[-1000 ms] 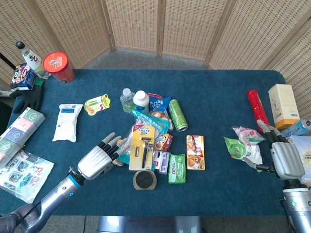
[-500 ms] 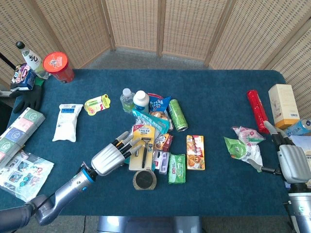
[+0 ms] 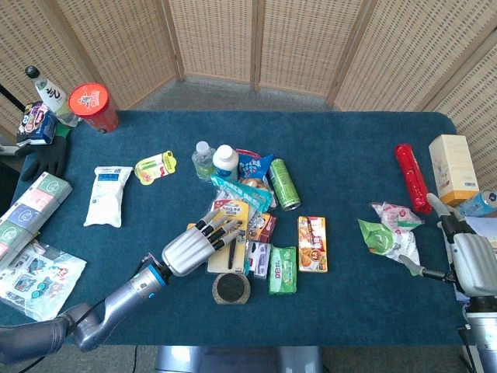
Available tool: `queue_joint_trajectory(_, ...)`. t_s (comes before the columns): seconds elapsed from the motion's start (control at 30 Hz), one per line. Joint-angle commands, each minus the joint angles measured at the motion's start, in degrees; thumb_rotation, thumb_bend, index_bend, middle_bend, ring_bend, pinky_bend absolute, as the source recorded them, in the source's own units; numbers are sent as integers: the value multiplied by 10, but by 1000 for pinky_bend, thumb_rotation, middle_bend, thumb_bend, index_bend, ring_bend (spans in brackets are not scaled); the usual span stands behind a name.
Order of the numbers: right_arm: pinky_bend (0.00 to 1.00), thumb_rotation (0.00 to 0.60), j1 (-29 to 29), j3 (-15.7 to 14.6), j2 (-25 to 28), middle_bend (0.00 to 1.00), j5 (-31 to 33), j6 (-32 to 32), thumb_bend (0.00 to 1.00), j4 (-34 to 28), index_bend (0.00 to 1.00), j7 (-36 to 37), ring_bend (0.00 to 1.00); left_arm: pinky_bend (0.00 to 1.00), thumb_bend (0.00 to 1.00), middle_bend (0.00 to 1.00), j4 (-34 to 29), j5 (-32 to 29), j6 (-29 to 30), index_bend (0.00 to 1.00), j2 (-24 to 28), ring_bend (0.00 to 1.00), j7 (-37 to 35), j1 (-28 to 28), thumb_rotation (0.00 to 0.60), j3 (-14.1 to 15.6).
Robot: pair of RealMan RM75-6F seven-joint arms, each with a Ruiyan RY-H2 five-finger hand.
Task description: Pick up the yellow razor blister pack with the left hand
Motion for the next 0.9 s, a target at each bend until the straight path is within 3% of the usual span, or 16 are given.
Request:
queue_joint_trajectory(0.03, 313, 441, -2, -2, 2, 131, -8, 1, 180, 1, 0, 11, 126, 0, 329, 0, 6, -8, -11, 0, -11, 0, 26, -11, 600, 0)
queue_joint_trajectory(0.17, 314, 444, -3, -5, 7, 130, -19, -2, 178, -2, 0, 21, 126, 0, 345, 0, 20, -8, -4, 40, -33, 32, 39, -19, 600, -1)
queue_joint_trajectory(0.27, 314, 442, -4, -6, 10, 133, -24, 0, 180, -4, 0, 27, 126, 5, 396, 54, 30, -2, 4, 139, -44, 193, 50, -24, 600, 1)
queue_joint_trajectory(0.4, 313, 443, -7, -7, 15, 136, -30, 5, 178, -7, 0, 40, 125, 241, 413, 263, 34, -4, 21, 278, -51, 485, 52, -23, 600, -1)
queue_joint_trajectory(0.53, 313, 439, -10, -8, 16, 138, -35, 9, 180, -6, 0, 51, 126, 433, 433, 377, 25, -10, 31, 365, -45, 673, 54, -24, 600, -5)
queue_joint_trajectory(0.7, 307, 442, -13, -8, 15, 138, -38, 15, 179, -5, 0, 54, 126, 480, 437, 436, 12, -13, 58, 411, -28, 711, 54, -17, 600, -9)
queue_joint_trajectory(0.9, 298, 439, -10, -5, 14, 138, -41, 15, 180, -6, 0, 49, 126, 463, 435, 415, -16, -11, 114, 390, 1, 703, 29, 3, 600, -14)
